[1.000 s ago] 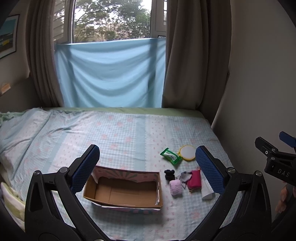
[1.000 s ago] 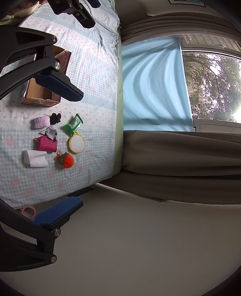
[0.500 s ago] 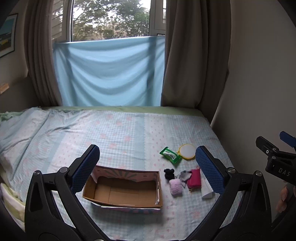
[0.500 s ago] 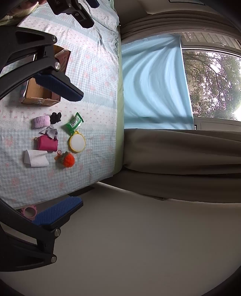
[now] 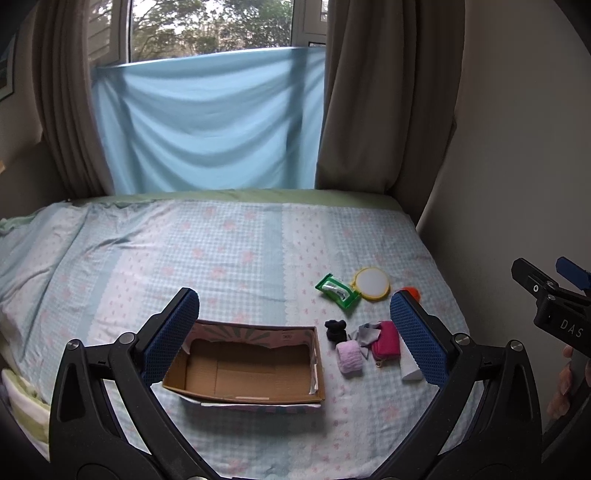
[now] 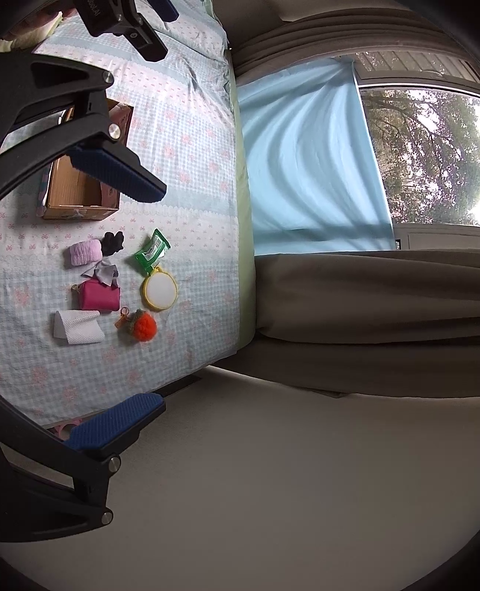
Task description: Organize soft objects
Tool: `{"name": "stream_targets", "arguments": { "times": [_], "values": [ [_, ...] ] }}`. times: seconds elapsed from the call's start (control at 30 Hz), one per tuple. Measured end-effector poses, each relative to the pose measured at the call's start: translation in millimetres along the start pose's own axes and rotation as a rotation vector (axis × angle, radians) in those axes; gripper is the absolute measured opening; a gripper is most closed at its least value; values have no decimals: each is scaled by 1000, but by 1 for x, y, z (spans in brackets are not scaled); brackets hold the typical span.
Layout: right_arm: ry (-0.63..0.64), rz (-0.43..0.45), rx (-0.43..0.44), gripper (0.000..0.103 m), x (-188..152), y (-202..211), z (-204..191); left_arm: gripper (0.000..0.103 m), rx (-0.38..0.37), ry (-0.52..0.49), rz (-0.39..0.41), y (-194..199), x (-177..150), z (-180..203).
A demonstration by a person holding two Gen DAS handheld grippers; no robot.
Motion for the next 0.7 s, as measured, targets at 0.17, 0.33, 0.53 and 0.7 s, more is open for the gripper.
{"name": "stream_targets", "arguments": {
  "times": [0.17, 0.33, 0.53, 0.7],
  "values": [
    [-16, -59, -9, 103, -4, -39, 19, 103, -38, 14, -79, -44, -4, 14],
    [-23, -129, -6, 103, -12, -91, 52, 102, -48, 74, -176, -98, -21, 47],
    [-28, -209, 13, 103, -24, -162, 91, 102, -21, 124, -301, -169, -47, 98],
    [-33, -286, 29, 103, -37, -222, 112, 102, 6, 235, -401, -230, -76, 121]
  ]
}}
Point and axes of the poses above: each gripper's, at about its wrist camera, not at the fingertips, and y roughly against the way its jaws point, z to its right, x to its top, the point moved 2 cm from there along -y, roughly the way its jaws point, and after that the axes turned 4 degrees about x, right-handed, at the moved point
